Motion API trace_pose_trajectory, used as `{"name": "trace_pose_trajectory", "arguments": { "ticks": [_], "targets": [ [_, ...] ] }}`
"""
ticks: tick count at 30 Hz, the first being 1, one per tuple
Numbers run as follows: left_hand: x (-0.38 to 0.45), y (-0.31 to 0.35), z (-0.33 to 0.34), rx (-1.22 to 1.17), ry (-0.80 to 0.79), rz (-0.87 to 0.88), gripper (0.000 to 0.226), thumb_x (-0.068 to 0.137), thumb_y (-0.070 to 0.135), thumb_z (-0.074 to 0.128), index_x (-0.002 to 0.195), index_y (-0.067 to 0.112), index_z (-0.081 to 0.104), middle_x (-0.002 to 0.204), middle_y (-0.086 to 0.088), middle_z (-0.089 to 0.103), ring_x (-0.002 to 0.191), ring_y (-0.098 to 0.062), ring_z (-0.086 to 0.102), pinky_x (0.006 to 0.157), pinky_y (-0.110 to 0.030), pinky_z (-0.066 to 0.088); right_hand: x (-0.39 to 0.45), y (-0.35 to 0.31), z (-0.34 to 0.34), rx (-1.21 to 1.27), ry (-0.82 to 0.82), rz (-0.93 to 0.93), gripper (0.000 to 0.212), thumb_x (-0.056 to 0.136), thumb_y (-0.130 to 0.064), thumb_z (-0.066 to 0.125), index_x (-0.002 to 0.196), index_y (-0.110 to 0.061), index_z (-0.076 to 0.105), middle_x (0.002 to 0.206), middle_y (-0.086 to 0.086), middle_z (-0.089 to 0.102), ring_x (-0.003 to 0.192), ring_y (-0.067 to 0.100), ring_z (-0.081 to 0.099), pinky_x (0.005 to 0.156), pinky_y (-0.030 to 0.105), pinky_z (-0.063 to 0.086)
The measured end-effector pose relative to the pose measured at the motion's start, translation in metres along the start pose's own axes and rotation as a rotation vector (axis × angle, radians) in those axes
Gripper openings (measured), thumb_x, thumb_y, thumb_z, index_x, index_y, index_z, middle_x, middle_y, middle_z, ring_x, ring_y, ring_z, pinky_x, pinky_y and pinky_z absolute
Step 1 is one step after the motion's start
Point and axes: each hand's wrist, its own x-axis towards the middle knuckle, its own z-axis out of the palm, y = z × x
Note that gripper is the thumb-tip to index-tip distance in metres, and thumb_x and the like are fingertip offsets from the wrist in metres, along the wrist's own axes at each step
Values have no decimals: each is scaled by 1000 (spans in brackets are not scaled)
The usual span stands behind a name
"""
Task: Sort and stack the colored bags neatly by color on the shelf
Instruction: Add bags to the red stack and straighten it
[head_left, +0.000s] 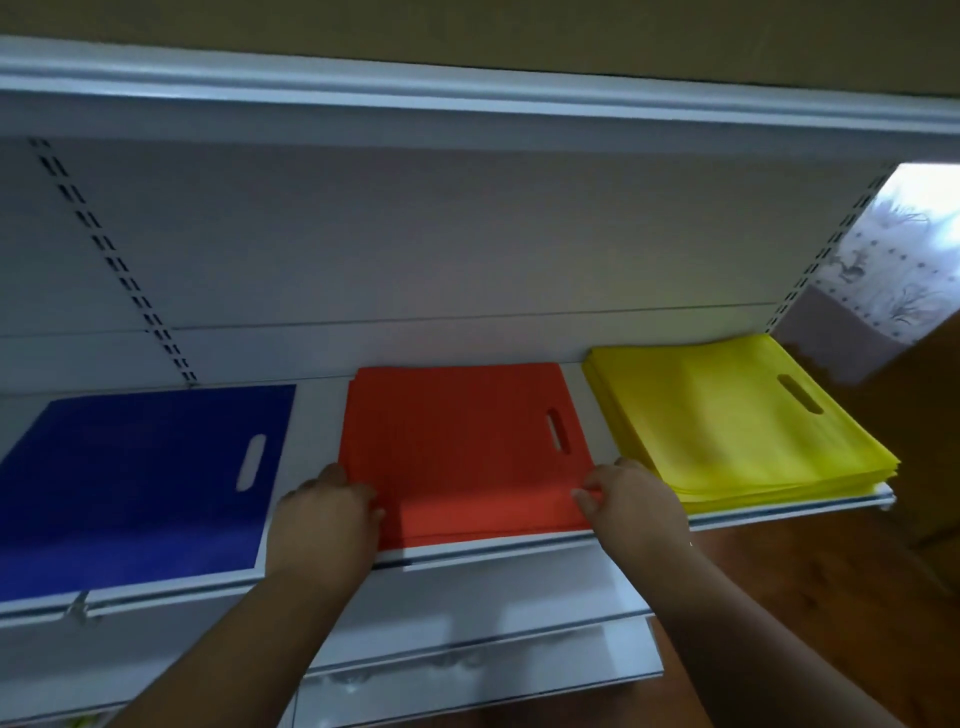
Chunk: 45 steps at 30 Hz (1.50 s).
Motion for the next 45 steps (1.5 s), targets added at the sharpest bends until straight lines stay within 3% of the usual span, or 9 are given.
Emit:
{"name": "trace_pose_trajectory", "arguments": {
  "ticks": [6,10,16,19,21,26,29,37,45],
  "targets": [
    [-11,4,-11,-14,117,15,29,67,29,85,91,16,76,78,-10,58,57,-29,58,52,-32,46,0,-35,-7,74,5,-171,34,93,-49,55,118,-28,65,116,0,60,102,21,61,82,30,47],
    [-37,-16,-15,-126,157,22,28,72,27,83,98,20,74,78,-1,58,58,-24,58,50,-30,48,-6,-88,-14,154,42,-351,38,92,-43,60,125,-26,63,122,1,61,110,21,59,88,30,45],
    [-102,-110,-36,-235,129,-209,31,76,26,79,107,25,73,87,4,62,70,-20,66,58,-32,52,-38,-213,-13,272,59,-577,40,96,-39,54,131,-22,59,109,3,64,98,21,60,82,32,47],
    [-158,-172,-52,-254,138,-360,30,86,35,68,116,31,68,96,4,62,80,-21,66,65,-34,53,-72,-291,5,323,28,-723,46,100,-44,38,134,-21,57,124,2,63,112,21,58,86,30,42],
    [-197,-217,-65,-228,173,-424,33,89,39,64,121,34,65,97,6,61,83,-20,65,68,-33,52,-99,-349,19,364,-19,-820,45,102,-42,39,141,-22,50,133,-1,58,117,17,55,92,30,41],
    [-291,-322,-100,-183,310,-614,48,92,38,60,138,36,48,102,5,59,88,-18,63,66,-34,52,-170,-496,63,479,-56,-1032,43,98,-31,54,140,-23,50,115,-2,58,98,18,56,80,31,46],
    [-328,-359,-119,-183,364,-723,53,93,40,59,143,39,40,96,13,54,77,-8,56,62,-28,48,-201,-555,76,496,-81,-1123,43,95,-33,57,137,-25,53,110,-3,58,84,16,55,69,30,43],
    [-356,-453,-116,-293,445,-957,55,94,43,57,144,42,34,83,20,54,71,-1,55,54,-16,44,-209,-685,108,461,-209,-1176,43,95,-41,57,136,-29,54,77,-11,57,67,3,51,57,23,35],
    [-332,-579,-132,-271,487,-1062,50,93,42,57,139,45,38,84,23,52,73,-1,55,56,-18,47,-182,-837,141,398,-478,-1152,63,93,-41,59,149,-39,27,70,-4,58,68,13,59,70,39,54]
  ]
}}
